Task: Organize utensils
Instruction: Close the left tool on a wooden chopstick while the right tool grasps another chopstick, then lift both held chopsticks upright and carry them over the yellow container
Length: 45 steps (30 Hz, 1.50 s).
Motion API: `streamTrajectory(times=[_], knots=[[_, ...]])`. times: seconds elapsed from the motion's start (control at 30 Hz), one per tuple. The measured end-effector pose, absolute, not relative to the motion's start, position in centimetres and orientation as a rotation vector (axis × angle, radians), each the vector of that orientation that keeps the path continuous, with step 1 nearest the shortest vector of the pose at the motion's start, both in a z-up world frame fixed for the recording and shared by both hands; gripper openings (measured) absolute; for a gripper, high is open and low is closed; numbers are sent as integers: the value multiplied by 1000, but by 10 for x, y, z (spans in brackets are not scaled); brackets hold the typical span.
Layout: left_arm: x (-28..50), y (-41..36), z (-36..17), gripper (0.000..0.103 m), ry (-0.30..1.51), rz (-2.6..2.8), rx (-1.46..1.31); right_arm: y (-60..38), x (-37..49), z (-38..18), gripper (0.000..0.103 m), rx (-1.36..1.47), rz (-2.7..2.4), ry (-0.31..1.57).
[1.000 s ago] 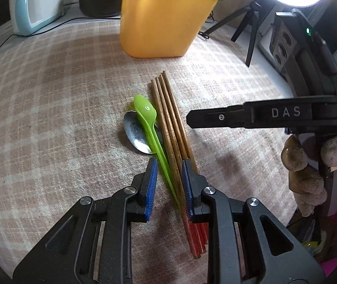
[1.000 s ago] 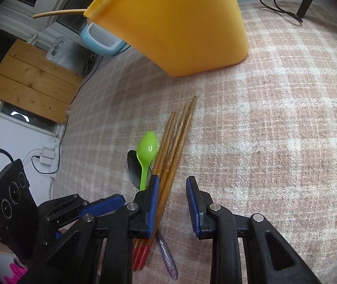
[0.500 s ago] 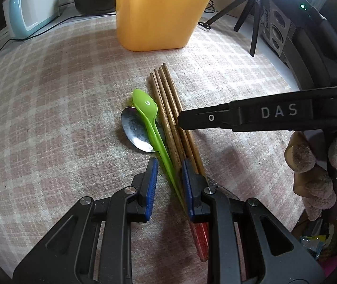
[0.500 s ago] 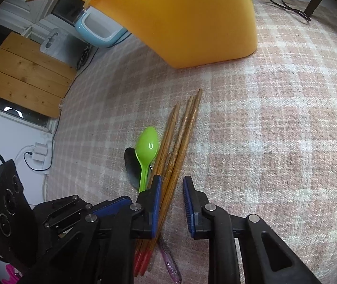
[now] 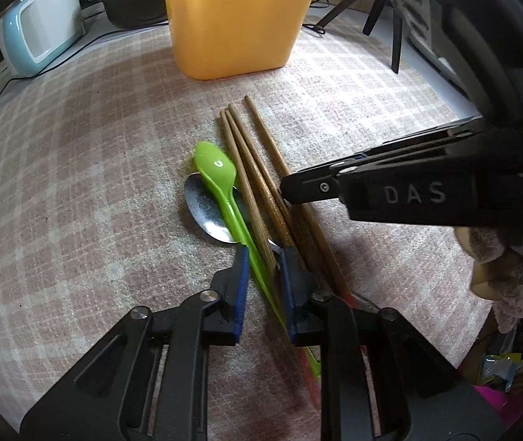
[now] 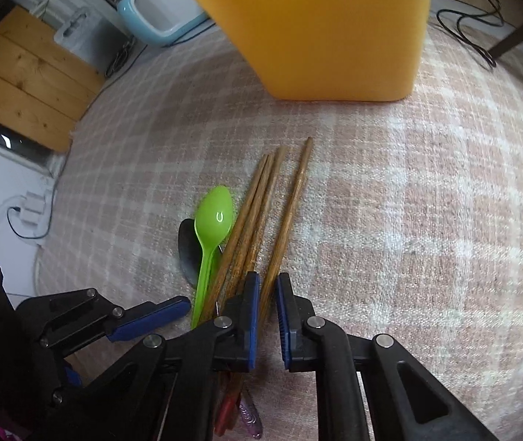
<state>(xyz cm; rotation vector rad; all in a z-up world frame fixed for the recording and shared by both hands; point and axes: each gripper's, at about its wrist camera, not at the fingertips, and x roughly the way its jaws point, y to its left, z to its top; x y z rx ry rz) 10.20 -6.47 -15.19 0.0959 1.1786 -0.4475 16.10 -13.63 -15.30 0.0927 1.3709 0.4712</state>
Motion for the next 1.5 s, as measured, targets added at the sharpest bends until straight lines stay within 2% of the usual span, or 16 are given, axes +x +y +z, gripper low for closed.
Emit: streamTrajectory(times=[0.07,0.2,0.5,0.73,1.23,1.5], knots=[[105,-67,-155,8,1182,-440,100,-137,161,-153,7,69,467,1373],[105,-63,-155,6,1179,-445,101,-142,160,-152,6,45,463,1380],[105,-56,-153,5,1188,-464,56,-138,163,-152,6,11,478,1379],[101,-41,-144,5,1164,-460,-6,-153,159,-152,4,103,498,1365],[95,-12,-101,5,1047,-460,-126,-193,137,-120,4,223,506,1222],[98,12,-63,5,932,-445,-186,-218,120,-84,4,265,511,1090]])
